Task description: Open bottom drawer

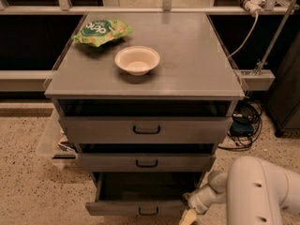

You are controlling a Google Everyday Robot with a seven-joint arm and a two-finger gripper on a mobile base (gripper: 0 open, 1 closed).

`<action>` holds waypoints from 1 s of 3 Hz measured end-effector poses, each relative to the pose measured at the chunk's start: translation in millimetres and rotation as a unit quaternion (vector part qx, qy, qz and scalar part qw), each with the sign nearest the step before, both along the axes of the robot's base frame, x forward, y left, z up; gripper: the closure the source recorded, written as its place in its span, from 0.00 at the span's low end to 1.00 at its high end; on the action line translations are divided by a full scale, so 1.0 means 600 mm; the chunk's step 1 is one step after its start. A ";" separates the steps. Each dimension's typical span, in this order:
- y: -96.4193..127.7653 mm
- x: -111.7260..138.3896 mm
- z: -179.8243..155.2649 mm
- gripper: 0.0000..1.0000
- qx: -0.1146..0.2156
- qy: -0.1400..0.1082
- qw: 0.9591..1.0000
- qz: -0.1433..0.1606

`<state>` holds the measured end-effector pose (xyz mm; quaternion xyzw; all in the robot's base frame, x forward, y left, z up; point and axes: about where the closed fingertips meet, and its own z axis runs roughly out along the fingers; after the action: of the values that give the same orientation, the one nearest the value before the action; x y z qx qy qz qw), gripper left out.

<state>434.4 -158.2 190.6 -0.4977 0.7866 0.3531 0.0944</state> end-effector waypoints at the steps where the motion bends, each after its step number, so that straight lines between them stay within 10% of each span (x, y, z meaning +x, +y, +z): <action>1: 0.002 -0.007 0.005 0.00 0.007 0.001 1.000 -0.001; 3: 0.008 -0.024 0.005 0.00 0.021 -0.006 1.000 -0.011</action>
Offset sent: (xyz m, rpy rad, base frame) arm -0.2058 0.0283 -0.0408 0.5718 -0.3194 -0.4139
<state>420.0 -153.5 193.3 -0.4892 0.7839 0.3650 0.1135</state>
